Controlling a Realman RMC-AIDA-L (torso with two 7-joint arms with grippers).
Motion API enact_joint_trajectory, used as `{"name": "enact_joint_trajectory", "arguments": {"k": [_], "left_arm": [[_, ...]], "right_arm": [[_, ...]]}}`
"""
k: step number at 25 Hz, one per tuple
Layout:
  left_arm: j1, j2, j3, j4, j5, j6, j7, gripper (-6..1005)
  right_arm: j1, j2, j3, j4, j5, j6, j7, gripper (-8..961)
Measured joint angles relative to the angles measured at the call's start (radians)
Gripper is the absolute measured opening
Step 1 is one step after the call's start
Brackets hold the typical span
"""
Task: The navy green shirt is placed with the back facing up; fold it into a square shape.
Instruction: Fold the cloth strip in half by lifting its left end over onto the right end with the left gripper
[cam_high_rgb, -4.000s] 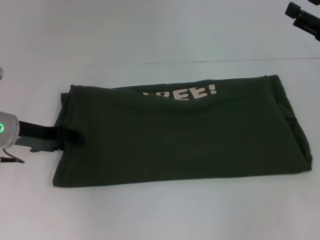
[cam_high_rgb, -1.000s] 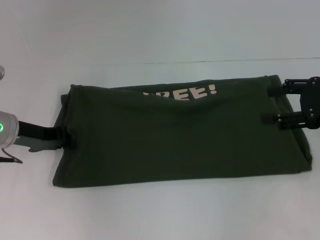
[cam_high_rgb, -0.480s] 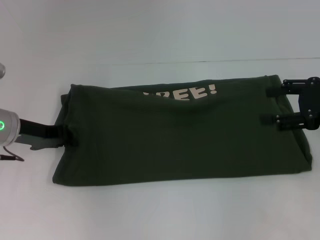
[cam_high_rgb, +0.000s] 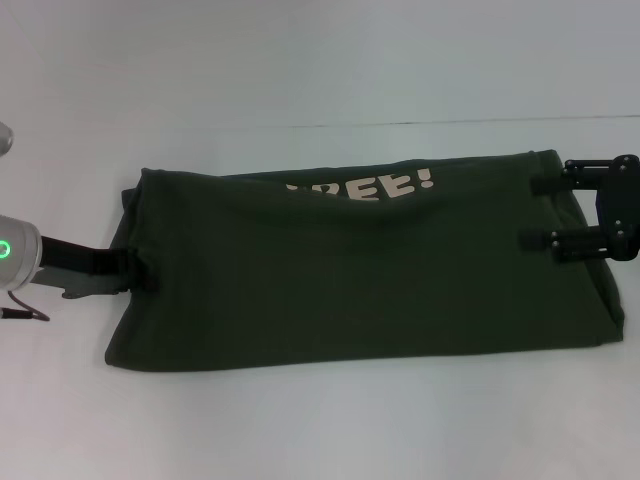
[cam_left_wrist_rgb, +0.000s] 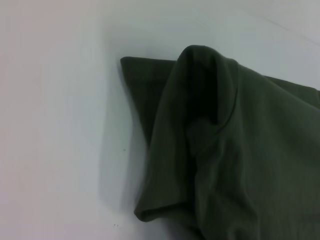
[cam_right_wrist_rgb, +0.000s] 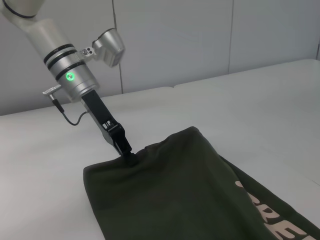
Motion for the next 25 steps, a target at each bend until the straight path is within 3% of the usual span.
{"name": "enact_joint_trajectory", "arguments": {"k": [25], "left_arm": [[0.000,0.000,0.000,0.000,0.002,0.006,0.004,82]], "right_arm": [[0.000,0.008,-0.011,-0.011,0.000,0.005,-0.001,825]]}}
